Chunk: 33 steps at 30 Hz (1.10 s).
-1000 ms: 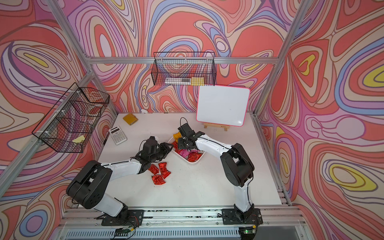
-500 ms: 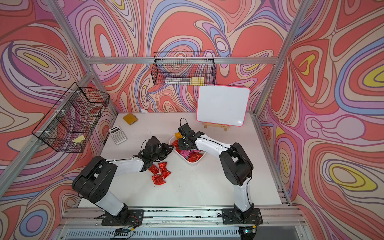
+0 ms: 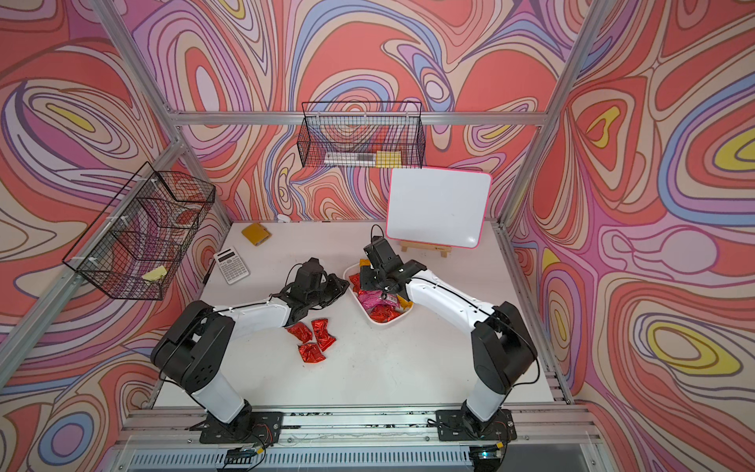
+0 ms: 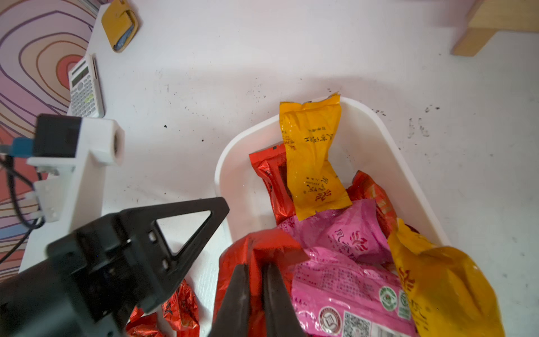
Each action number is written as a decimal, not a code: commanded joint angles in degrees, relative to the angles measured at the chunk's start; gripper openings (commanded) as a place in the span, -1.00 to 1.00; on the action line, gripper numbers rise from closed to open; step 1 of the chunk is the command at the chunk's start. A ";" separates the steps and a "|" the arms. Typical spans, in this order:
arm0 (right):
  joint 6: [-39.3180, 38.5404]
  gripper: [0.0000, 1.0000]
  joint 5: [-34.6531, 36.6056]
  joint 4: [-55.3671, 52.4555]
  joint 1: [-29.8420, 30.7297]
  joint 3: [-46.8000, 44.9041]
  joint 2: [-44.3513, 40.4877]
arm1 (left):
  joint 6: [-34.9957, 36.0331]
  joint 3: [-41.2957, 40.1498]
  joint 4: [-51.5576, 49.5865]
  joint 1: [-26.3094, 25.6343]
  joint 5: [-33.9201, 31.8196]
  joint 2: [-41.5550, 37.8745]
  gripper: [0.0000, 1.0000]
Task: Take the tea bags out of the storage box
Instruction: Pick up the tea bag from the storage box, then place the tea bag at the center of the board.
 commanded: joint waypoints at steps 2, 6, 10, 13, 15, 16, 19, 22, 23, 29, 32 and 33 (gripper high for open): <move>-0.54 -0.76 3.70 2.05 -0.44 -5.14 -6.65 | 4.71 4.66 -3.05 -1.46 1.85 3.61 -0.69; -1.81 -0.76 4.30 2.59 -0.45 -9.03 -12.54 | 5.49 8.30 -2.99 -2.12 4.14 7.38 -0.68; -3.88 -0.77 4.30 2.57 -0.45 -12.68 -17.56 | 5.56 11.05 -2.18 -2.19 6.05 9.89 -0.58; -5.92 -0.78 3.24 1.89 -0.45 -13.65 -19.12 | 6.34 11.48 -2.09 -2.23 5.39 8.75 -0.49; -7.32 -0.78 0.52 1.54 -0.41 -13.53 -18.94 | 6.86 10.80 -1.88 -2.20 4.17 6.38 -0.35; -7.94 -0.78 -1.03 1.61 -0.24 -13.40 -18.53 | 7.22 10.09 -1.74 -2.19 3.15 4.86 -0.26; -9.78 -0.78 -4.42 2.22 1.58 -12.17 -16.03 | 8.41 7.52 -2.25 -2.10 -1.14 -1.34 -0.06; -11.40 -0.78 -6.31 2.49 4.17 -9.56 -11.62 | 8.38 3.46 -4.19 -1.43 -6.65 -8.32 0.00; -11.81 -0.78 -7.10 2.65 4.78 -8.75 -10.20 | 7.83 1.80 -4.66 -1.17 -8.44 -10.49 0.00; -12.69 -0.78 -13.34 4.79 6.48 -3.45 0.81 | 3.21 -10.29 -8.72 -0.25 -18.43 -24.91 -0.01; -12.36 -0.78 -15.12 5.93 6.75 -1.01 6.01 | 1.42 -14.91 -11.26 -0.18 -20.33 -30.57 -0.01; -12.17 -0.78 -15.60 6.43 6.75 -0.33 7.57 | 0.94 -16.32 -12.11 -0.20 -20.60 -32.23 -0.01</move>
